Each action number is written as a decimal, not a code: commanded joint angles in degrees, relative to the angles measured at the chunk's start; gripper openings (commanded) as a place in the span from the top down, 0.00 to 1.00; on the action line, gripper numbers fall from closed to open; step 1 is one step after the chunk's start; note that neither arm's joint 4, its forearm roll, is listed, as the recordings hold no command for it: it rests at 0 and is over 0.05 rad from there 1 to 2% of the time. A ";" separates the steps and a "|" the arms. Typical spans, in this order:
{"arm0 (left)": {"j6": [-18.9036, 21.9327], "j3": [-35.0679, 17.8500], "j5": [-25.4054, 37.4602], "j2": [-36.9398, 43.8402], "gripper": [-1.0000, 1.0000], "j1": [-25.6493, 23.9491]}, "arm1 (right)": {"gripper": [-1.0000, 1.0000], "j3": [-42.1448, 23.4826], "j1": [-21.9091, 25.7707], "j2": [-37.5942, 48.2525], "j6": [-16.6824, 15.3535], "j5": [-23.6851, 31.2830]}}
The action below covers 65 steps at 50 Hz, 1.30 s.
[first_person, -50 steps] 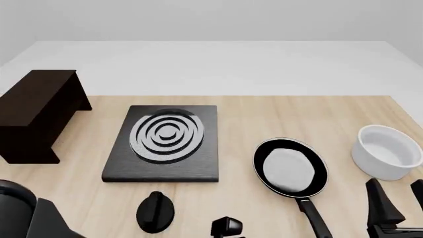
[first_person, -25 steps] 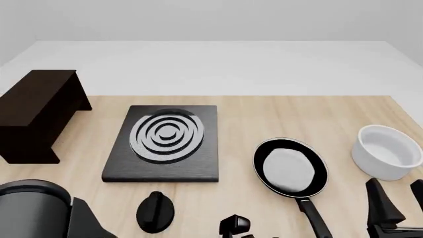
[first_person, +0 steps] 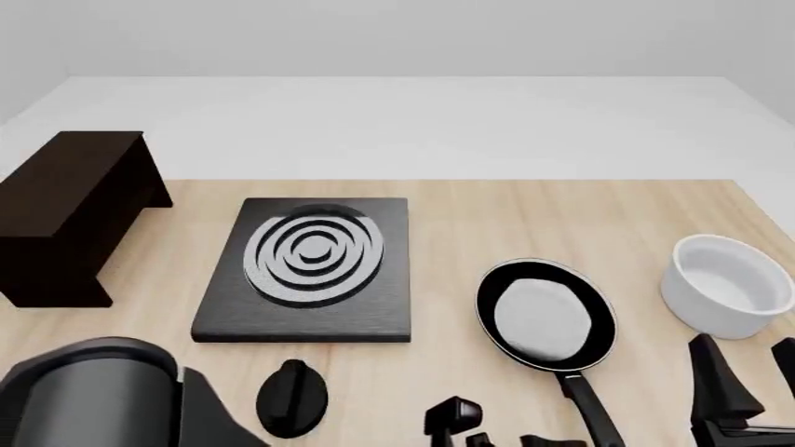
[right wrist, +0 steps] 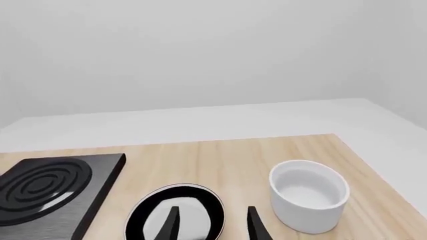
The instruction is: Put the frying pan on top of the cabinet.
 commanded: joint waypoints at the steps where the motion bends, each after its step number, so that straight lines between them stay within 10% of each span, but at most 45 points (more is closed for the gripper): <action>1: -0.60 -1.94 0.79 1.36 0.00 -0.33 | 0.00 -0.01 -0.16 0.10 0.52 -0.13; 65: -3.78 -11.68 4.61 10.30 0.00 0.67 | 0.00 0.00 -0.62 3.87 2.29 -3.51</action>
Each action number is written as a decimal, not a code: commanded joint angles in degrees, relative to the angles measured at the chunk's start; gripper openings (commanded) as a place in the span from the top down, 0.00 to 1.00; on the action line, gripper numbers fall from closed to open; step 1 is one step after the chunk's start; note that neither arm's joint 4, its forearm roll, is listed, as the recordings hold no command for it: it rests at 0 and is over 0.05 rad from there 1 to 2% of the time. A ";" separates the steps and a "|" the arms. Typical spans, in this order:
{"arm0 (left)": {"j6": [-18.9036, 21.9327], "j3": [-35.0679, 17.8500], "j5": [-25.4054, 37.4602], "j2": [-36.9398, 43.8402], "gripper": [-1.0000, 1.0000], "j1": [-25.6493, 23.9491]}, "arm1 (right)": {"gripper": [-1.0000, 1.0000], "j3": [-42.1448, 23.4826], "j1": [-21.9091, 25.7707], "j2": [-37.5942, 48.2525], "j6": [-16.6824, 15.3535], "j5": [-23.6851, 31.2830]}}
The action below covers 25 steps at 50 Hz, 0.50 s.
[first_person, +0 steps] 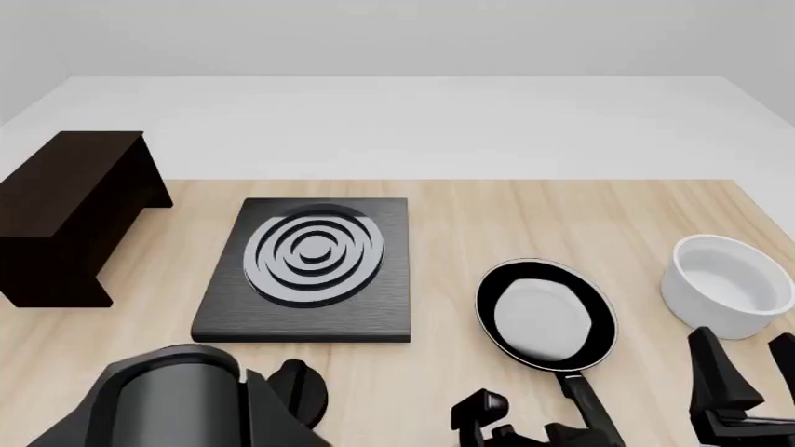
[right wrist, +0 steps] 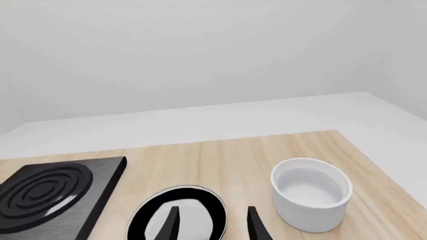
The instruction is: Put the frying pan on top of the cabinet.
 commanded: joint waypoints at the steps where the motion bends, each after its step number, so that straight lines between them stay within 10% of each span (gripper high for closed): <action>1: -0.99 -2.09 1.81 2.91 0.00 -0.15 | 0.00 0.00 -0.11 0.01 0.35 -0.07; 25: -2.54 -5.36 3.05 6.32 0.00 -0.48 | 0.00 -0.01 -0.34 -0.63 0.87 0.58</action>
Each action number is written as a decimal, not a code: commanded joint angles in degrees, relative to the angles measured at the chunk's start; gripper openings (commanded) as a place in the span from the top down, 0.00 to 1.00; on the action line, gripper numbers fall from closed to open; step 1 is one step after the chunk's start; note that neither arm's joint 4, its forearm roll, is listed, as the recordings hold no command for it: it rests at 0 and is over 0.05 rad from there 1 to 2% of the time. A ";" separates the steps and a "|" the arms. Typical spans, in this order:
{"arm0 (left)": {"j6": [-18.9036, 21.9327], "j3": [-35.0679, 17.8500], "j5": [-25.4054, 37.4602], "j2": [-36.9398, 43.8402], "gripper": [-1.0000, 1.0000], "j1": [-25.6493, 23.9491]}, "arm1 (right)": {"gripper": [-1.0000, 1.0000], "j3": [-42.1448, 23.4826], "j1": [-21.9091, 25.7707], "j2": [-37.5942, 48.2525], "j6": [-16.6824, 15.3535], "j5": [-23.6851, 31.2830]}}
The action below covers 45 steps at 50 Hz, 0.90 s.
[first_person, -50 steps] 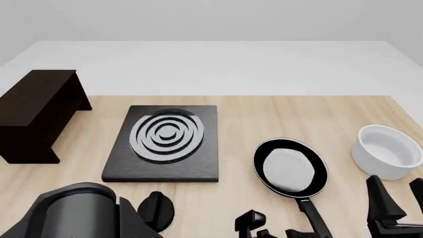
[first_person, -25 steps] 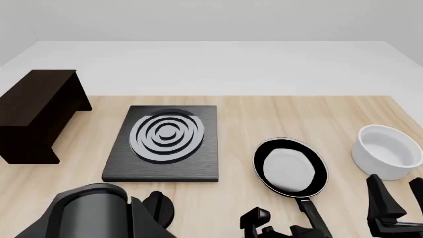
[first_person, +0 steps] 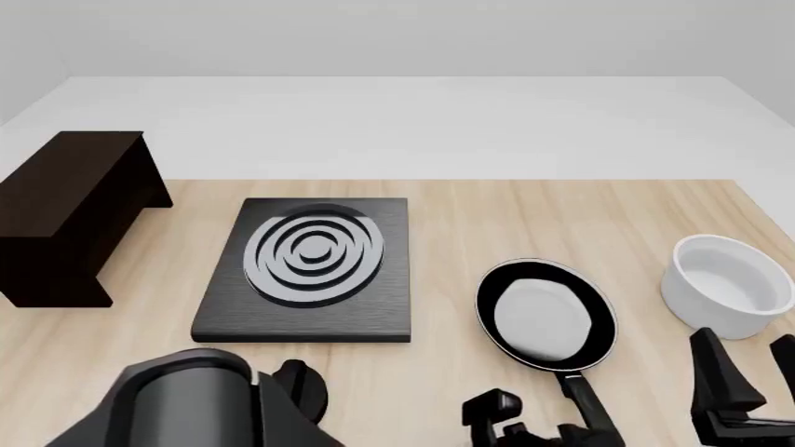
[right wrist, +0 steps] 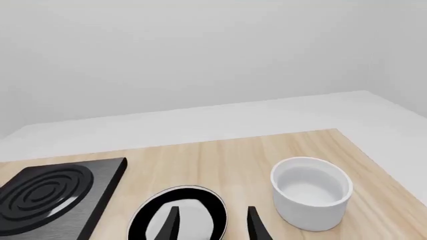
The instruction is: Put the frying pan on top of the cabinet.
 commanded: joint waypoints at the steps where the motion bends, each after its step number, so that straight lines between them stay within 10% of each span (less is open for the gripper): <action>1: -5.79 -2.23 1.84 5.02 0.00 -0.16 | 0.00 0.00 -0.10 0.19 0.23 -0.16; 45: -9.53 -6.65 2.88 10.95 0.00 1.00 | 0.00 -0.04 -0.13 2.03 0.70 -2.09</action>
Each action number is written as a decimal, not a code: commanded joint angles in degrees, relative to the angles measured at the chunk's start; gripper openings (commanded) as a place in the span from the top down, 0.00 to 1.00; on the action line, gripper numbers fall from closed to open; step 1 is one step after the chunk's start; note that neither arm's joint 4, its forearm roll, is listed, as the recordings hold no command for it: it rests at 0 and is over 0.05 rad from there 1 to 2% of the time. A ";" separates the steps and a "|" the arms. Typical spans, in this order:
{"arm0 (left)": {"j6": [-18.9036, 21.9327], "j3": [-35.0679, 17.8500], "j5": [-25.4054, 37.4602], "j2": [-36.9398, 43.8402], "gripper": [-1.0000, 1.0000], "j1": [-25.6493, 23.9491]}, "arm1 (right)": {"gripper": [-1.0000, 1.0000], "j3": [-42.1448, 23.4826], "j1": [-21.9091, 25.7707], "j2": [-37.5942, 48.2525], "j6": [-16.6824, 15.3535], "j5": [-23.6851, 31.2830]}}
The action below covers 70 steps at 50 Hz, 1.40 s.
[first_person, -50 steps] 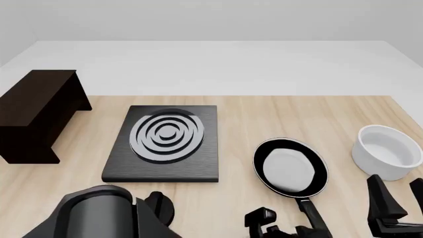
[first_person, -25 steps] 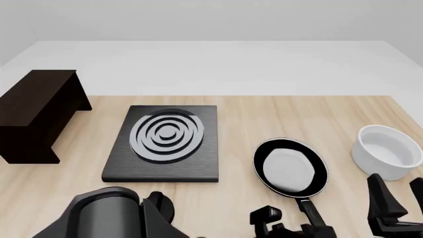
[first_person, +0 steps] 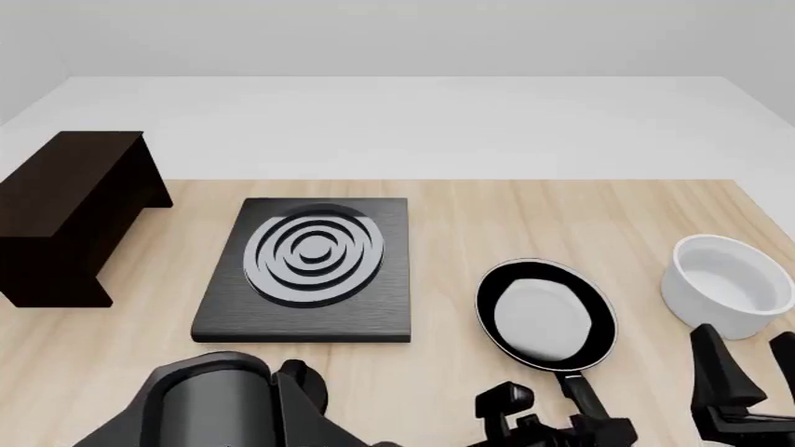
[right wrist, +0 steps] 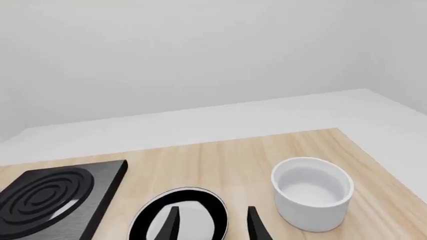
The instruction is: Put the frying pan on top of the cabinet.
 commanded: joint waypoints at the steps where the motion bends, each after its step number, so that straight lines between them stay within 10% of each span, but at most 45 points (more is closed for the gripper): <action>1: -9.27 -1.75 3.40 8.02 0.00 0.71 | 0.00 -0.01 0.09 0.28 -0.08 -0.27; 35: -9.63 -5.48 5.92 10.72 0.00 1.27 | 0.00 -0.04 -0.10 -0.73 0.58 0.58; 36: -8.63 -5.50 6.87 10.11 1.00 1.53 | 0.00 -0.04 -0.01 -0.77 0.53 0.62; 70: -4.47 1.15 7.22 0.29 1.00 2.99 | 0.00 -0.15 0.37 -2.42 0.17 2.03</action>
